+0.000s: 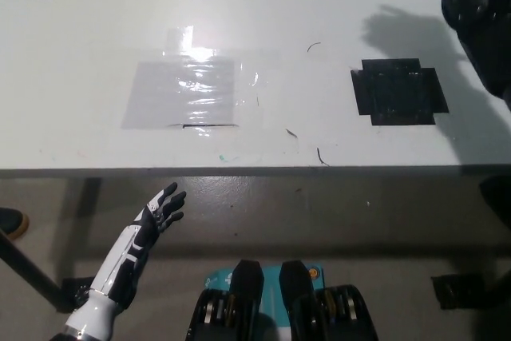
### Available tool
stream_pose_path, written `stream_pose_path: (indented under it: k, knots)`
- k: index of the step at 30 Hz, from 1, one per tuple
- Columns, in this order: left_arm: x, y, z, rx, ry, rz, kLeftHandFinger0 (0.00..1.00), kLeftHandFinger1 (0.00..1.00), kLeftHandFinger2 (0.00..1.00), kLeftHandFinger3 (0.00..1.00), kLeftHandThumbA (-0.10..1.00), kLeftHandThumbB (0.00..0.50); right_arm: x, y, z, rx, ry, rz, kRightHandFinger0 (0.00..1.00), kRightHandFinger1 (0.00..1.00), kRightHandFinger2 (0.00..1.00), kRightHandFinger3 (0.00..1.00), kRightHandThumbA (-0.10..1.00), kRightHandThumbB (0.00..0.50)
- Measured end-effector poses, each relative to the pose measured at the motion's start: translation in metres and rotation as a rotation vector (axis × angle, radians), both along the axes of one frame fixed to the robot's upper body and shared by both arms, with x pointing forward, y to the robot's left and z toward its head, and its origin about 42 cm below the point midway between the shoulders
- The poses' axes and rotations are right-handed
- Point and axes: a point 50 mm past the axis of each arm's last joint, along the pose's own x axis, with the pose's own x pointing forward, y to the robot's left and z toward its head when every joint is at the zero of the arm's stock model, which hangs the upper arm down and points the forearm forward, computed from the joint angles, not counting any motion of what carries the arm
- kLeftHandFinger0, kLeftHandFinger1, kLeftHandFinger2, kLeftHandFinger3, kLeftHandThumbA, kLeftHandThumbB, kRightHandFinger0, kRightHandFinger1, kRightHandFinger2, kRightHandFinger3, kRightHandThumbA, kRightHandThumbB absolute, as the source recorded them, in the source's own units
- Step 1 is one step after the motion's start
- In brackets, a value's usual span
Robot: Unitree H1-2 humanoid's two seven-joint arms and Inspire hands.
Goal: The robot uses it right hand to pick up an extended orange duster kept in the middle of the desk and presses its handle against the desk to collapse it
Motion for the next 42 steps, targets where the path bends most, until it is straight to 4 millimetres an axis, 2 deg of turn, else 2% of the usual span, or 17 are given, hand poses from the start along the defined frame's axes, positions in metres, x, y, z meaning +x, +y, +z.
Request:
stream_pose_path:
  k: [6,9,12,13,14,15,16,18,22,24,29,34,36,37,39,40,42]
  knots:
    - [0.0,0.0,0.0,0.001,0.003,0.0,1.0,1.0,1.0,1.0,1.0,0.111,0.004,-0.005,-0.043,-0.262,0.096,-0.045,0.0,0.39,0.76,0.71,-0.1,0.208]
    - [0.0,0.001,0.0,0.004,0.002,-0.001,1.0,1.0,1.0,1.0,1.0,0.117,0.003,-0.013,-0.075,-0.402,0.177,-0.066,0.01,0.46,0.86,0.81,-0.1,0.181]
    - [0.0,0.001,0.0,0.006,0.001,-0.002,1.0,1.0,1.0,1.0,1.0,0.124,0.001,-0.021,-0.101,-0.477,0.278,-0.078,0.03,0.53,0.9,0.82,-0.1,0.175]
    - [0.0,0.001,0.0,0.006,0.001,-0.002,1.0,1.0,1.0,1.0,1.0,0.125,0.0,-0.022,-0.105,-0.486,0.294,-0.079,0.47,0.98,1.0,1.0,0.06,0.22]
    - [0.0,0.001,0.0,0.006,0.002,-0.003,1.0,1.0,1.0,1.0,1.0,0.125,-0.001,-0.024,-0.11,-0.496,0.315,-0.081,0.71,1.0,1.0,1.0,0.07,0.2]
    - [0.0,0.001,0.0,0.006,0.003,-0.004,1.0,1.0,1.0,1.0,1.0,0.125,-0.001,-0.026,-0.117,-0.508,0.354,-0.083,0.98,1.0,1.0,1.0,0.22,0.254]
    - [0.0,0.001,0.0,0.007,0.003,-0.004,1.0,1.0,1.0,1.0,1.0,0.102,-0.002,-0.027,-0.121,-0.517,0.381,-0.085,1.0,1.0,1.0,1.0,0.54,0.434]
    - [0.0,0.001,0.0,0.007,0.004,-0.004,1.0,1.0,1.0,1.0,1.0,0.102,-0.003,-0.028,-0.129,-0.535,0.431,-0.088,1.0,1.0,1.0,1.0,0.7,0.496]
    - [0.0,0.001,0.0,0.007,0.005,-0.005,1.0,1.0,1.0,1.0,1.0,0.117,-0.005,-0.028,-0.143,-0.57,0.534,-0.087,1.0,1.0,1.0,1.0,0.85,0.5]
    - [0.0,0.001,0.0,0.007,0.005,-0.006,1.0,1.0,1.0,1.0,1.0,0.112,-0.005,-0.028,-0.145,-0.576,0.574,-0.088,1.0,1.0,1.0,1.0,0.9,0.5]
    - [0.0,0.001,0.0,0.009,0.005,-0.009,1.0,1.0,1.0,1.0,1.0,0.111,-0.003,-0.025,-0.139,-0.544,0.653,-0.076,1.0,1.0,1.0,1.0,0.92,0.485]
    - [0.0,0.001,0.0,0.009,0.005,-0.011,1.0,1.0,1.0,1.0,1.0,0.11,-0.001,-0.013,-0.105,-0.438,0.614,0.002,1.0,1.0,1.0,1.0,0.92,0.434]
    - [0.0,0.001,0.0,0.009,0.006,-0.011,1.0,1.0,1.0,1.0,1.0,0.109,-0.002,-0.007,-0.086,-0.397,0.569,0.04,1.0,1.0,1.0,1.0,0.95,0.458]
    - [0.0,0.001,0.0,0.009,0.006,-0.011,1.0,1.0,1.0,1.0,1.0,0.107,-0.003,-0.004,-0.076,-0.379,0.547,0.061,1.0,1.0,1.0,1.0,0.94,0.498]
    - [0.001,0.001,0.0,0.01,0.006,-0.011,1.0,1.0,1.0,1.0,1.0,0.104,-0.008,0.001,-0.058,-0.323,0.5,0.099,1.0,1.0,1.0,1.0,0.99,0.49]
    - [0.001,0.001,0.0,0.01,0.007,-0.011,1.0,1.0,1.0,1.0,1.0,0.099,-0.011,0.004,-0.051,-0.305,0.477,0.118,1.0,1.0,1.0,1.0,0.96,0.433]
    - [0.002,0.0,0.0,0.01,0.006,-0.011,1.0,1.0,1.0,1.0,1.0,0.128,-0.015,0.005,-0.04,-0.267,0.442,0.145,1.0,1.0,1.0,1.0,0.96,0.462]
